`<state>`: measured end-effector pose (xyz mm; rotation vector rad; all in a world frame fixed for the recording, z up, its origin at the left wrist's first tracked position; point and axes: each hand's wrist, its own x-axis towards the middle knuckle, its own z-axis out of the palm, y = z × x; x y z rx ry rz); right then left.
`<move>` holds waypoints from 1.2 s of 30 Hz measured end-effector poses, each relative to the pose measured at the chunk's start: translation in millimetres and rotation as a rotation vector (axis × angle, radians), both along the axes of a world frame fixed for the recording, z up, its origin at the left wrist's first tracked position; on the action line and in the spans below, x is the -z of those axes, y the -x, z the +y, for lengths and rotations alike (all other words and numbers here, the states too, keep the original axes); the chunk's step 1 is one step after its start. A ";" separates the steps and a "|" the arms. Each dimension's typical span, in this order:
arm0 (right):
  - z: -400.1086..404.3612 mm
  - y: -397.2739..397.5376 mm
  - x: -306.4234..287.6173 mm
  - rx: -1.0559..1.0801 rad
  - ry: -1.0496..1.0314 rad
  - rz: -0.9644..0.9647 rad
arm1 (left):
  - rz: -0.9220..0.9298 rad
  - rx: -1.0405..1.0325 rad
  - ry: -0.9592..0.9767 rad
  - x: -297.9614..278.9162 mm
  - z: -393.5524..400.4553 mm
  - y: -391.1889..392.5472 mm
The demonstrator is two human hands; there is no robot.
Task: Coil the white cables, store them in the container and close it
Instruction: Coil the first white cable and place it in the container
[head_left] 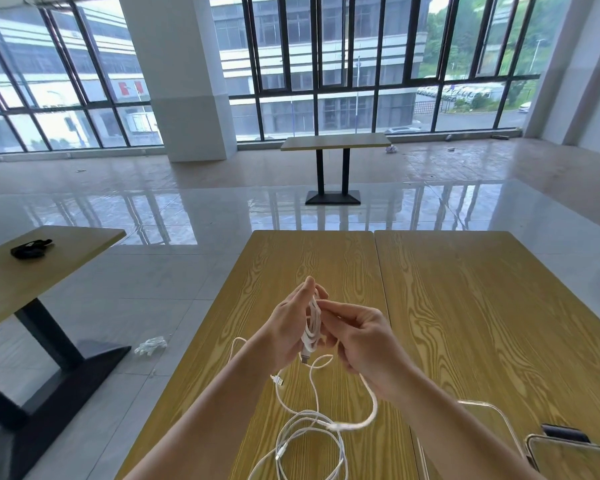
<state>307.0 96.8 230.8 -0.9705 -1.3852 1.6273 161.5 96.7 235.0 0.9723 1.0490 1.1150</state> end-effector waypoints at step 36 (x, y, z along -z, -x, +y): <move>-9.5 -30.6 -7.7 -0.481 -0.103 -0.649 | -0.148 -0.394 0.045 -10.3 10.3 36.3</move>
